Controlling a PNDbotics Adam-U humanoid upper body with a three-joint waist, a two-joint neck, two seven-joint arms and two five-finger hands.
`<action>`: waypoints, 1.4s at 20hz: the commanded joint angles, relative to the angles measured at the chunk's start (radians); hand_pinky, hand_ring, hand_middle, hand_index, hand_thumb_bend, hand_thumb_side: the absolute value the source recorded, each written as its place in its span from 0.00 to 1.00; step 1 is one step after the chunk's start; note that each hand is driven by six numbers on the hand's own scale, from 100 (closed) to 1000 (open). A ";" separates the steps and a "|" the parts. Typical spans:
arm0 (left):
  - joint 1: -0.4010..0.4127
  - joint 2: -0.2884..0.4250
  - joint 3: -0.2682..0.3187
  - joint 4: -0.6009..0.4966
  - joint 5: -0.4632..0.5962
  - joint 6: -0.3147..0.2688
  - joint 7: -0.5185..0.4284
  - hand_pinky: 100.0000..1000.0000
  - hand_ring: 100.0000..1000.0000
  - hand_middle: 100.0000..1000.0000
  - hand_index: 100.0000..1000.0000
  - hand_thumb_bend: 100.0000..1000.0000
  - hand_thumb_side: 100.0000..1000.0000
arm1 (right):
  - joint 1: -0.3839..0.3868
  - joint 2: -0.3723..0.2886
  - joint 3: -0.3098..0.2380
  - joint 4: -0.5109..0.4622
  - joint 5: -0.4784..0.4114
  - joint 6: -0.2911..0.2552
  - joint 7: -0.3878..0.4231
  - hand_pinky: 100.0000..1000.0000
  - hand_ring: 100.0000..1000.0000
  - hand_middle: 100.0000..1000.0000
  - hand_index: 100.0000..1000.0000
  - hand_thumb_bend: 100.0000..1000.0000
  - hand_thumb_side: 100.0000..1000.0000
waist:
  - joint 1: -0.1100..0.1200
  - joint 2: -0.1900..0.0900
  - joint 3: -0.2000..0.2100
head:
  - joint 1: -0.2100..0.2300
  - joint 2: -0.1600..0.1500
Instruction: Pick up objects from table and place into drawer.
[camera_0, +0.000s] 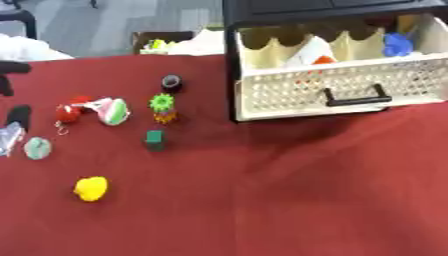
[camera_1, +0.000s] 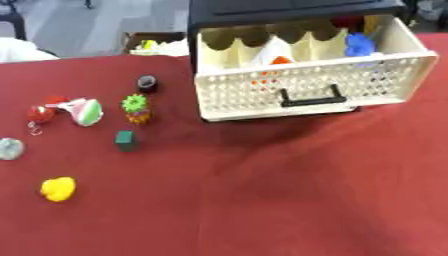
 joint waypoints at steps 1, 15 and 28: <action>-0.023 0.050 -0.011 -0.012 0.022 0.015 -0.042 0.57 0.52 0.59 0.95 0.00 0.91 | -0.006 -0.019 -0.008 -0.005 -0.008 -0.012 -0.006 0.53 0.43 0.38 0.68 0.00 1.00 | -0.002 -0.022 -0.001 | 0.007 0.009; -0.077 0.064 -0.118 -0.012 -0.037 0.068 -0.179 0.62 0.58 0.64 0.93 0.17 0.98 | -0.004 -0.008 -0.005 -0.005 -0.016 -0.007 0.002 0.53 0.42 0.37 0.66 0.00 1.00 | -0.001 -0.026 -0.004 | 0.013 0.006; -0.096 0.039 -0.213 -0.012 -0.009 0.094 -0.303 0.61 0.59 0.66 0.99 0.25 1.00 | -0.008 -0.007 -0.007 -0.005 -0.029 -0.002 0.005 0.53 0.42 0.37 0.66 0.00 1.00 | -0.001 -0.029 -0.006 | 0.025 -0.005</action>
